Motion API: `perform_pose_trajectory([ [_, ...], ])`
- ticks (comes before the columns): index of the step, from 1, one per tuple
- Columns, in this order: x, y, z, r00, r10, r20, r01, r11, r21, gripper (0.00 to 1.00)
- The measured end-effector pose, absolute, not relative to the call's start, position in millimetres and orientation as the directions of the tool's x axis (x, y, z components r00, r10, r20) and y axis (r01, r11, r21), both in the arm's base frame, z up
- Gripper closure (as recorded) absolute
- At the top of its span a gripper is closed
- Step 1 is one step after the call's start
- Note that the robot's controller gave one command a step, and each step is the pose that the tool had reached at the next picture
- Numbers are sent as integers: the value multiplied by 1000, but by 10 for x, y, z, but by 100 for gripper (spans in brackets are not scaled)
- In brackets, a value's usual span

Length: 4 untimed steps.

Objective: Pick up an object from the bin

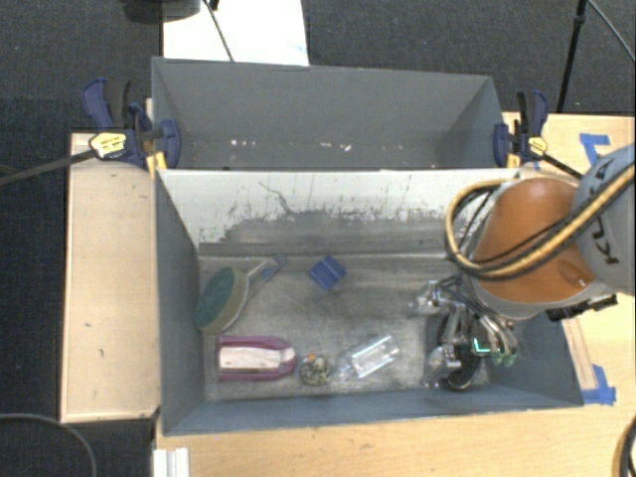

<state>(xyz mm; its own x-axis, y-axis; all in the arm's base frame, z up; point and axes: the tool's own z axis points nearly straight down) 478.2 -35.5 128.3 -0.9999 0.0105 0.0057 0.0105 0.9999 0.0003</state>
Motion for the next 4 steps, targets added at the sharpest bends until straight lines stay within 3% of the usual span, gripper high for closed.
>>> perform_pose_trajectory([
  [1,4852,439,731,-973,-231,-15,-231,973,-2,0],
  [2,4790,97,1017,-972,-235,-5,-235,972,-2,0],
  [3,4792,389,1014,-923,-385,-6,-385,923,0,0],
  [4,4859,239,741,-857,-515,-22,-515,857,-8,0],
])
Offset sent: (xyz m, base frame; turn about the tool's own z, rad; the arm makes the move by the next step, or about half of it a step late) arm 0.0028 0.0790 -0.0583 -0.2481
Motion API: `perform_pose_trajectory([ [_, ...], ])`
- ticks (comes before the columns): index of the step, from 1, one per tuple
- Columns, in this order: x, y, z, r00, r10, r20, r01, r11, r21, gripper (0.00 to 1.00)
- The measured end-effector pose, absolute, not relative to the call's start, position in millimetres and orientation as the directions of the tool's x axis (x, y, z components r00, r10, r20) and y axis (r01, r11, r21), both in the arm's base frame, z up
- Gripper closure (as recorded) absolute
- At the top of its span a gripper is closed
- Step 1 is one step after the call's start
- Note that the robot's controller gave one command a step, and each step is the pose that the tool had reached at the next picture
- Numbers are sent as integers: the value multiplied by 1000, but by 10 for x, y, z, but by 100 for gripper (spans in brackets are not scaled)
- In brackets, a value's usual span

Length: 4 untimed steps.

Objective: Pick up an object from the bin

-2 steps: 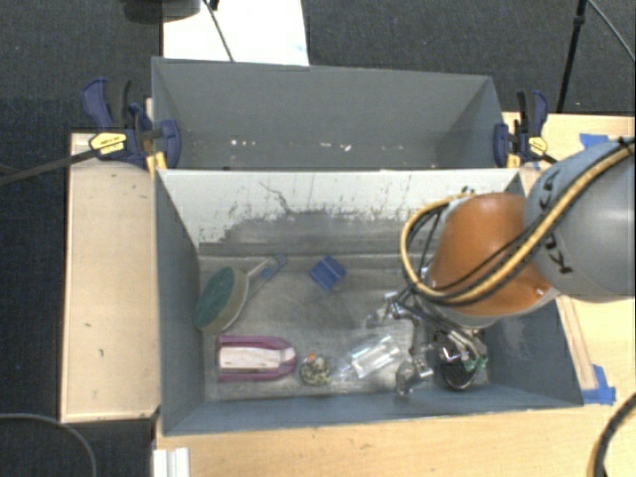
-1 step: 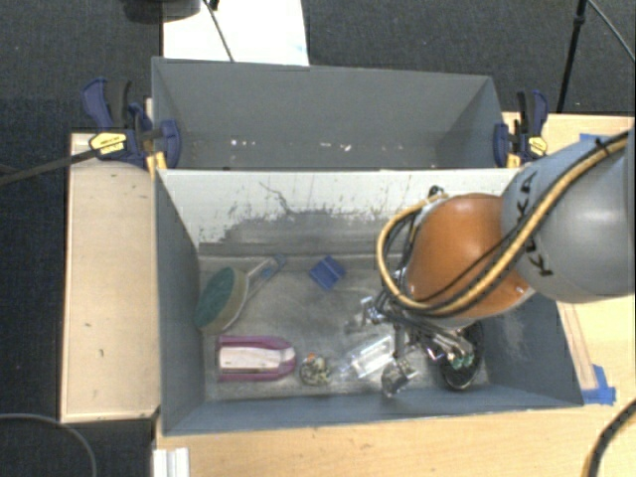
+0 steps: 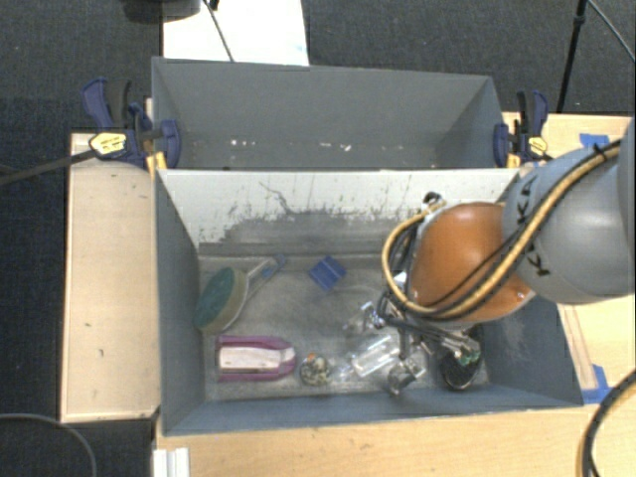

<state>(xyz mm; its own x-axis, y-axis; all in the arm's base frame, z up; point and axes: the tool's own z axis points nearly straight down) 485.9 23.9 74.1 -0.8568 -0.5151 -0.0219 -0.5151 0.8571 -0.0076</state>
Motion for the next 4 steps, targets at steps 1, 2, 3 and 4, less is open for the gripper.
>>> perform_pose_trajectory([
  [1,4884,245,757,-858,-514,-10,-514,858,-3,0],
  [2,4883,248,758,-858,-514,-10,-514,858,-3,100],
  [3,4902,252,1363,-860,-511,-8,-511,860,-3,100],
  [4,4918,256,1771,-863,-505,-7,-505,863,-3,100],
])
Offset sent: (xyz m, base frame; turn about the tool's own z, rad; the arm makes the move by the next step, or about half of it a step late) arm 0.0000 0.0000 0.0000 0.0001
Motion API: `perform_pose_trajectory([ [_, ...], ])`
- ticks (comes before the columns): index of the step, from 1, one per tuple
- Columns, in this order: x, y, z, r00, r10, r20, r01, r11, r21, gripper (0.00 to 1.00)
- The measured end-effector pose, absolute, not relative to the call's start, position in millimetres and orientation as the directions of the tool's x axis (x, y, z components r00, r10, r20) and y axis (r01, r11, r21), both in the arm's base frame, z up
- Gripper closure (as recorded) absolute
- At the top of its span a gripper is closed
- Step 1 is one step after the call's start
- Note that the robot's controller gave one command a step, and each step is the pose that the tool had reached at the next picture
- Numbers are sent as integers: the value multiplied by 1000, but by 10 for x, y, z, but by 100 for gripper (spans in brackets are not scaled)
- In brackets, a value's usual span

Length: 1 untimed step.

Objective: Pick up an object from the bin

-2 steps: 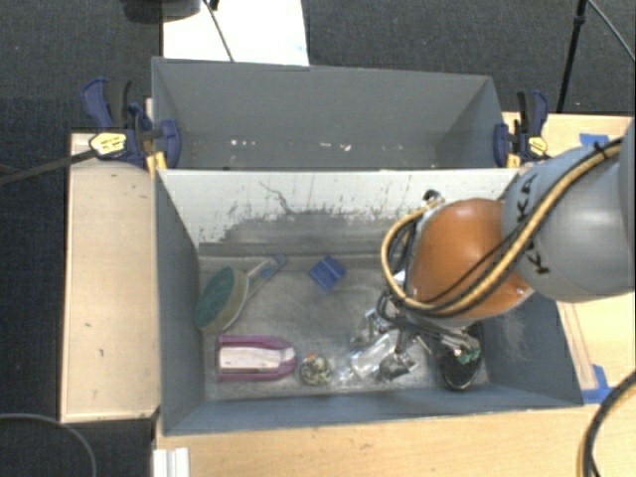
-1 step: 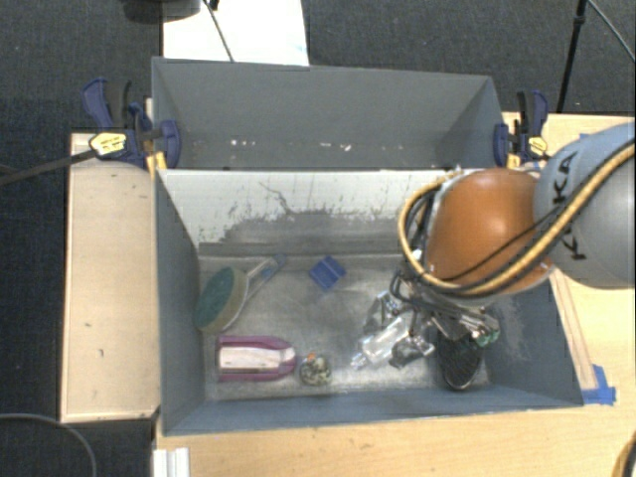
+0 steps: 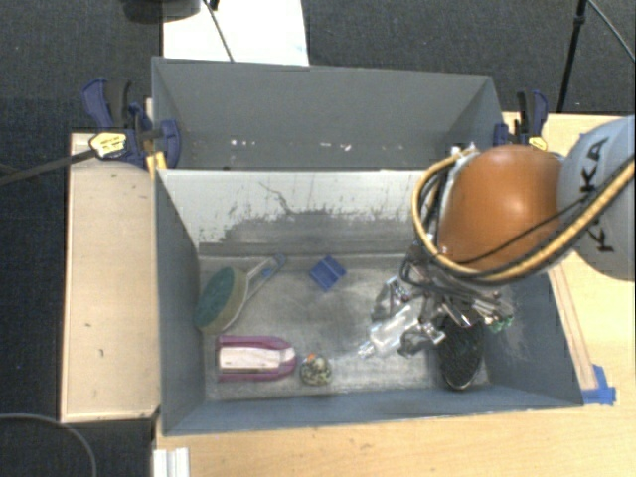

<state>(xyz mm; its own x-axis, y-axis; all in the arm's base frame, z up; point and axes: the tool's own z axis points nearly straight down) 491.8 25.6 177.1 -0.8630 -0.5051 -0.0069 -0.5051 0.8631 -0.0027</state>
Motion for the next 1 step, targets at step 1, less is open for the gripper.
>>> perform_pose_trajectory([
  [1,4929,259,1913,-867,-499,-5,-499,867,-2,100],
])
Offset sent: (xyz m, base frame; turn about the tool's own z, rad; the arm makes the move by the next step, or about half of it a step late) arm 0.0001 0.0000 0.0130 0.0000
